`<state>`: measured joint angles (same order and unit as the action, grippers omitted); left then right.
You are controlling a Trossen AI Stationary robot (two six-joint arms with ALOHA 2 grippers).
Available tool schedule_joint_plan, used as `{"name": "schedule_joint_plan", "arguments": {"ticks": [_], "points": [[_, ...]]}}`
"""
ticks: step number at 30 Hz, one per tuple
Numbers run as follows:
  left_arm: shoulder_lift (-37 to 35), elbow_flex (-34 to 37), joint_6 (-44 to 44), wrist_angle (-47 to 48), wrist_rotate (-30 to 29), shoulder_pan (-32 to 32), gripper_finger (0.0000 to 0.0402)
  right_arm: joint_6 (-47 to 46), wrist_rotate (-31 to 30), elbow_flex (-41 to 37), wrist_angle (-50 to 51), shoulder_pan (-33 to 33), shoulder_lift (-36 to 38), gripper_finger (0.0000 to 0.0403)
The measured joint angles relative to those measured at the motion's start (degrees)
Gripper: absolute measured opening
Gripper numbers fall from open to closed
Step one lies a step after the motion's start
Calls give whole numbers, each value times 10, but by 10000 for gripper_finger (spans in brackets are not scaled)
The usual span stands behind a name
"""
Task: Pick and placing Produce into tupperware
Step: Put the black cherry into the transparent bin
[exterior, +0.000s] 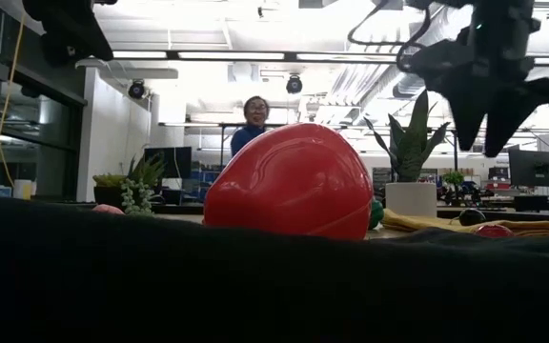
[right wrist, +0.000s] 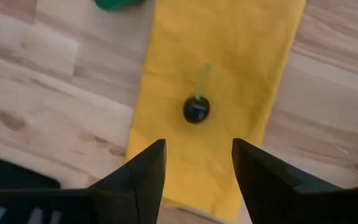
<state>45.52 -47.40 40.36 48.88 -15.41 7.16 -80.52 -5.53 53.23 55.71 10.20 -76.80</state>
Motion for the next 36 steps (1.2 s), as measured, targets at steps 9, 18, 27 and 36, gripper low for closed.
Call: {"name": "schedule_joint_plan", "arguments": {"ticks": [9,18,27,36], "points": [[0,0,-15,8,22,0,1,31,30,-9,-48,-28,-71,167],[0,0,-15,10,45,0,1,52,41,-9,-73,-43,-137,167],[0,0,-16,15,45,0,1,59,43,-9,-74,-43,-156,167],[0,0,-30,24,45,0,1,58,53,-28,-97,-59,-156,167]]}}
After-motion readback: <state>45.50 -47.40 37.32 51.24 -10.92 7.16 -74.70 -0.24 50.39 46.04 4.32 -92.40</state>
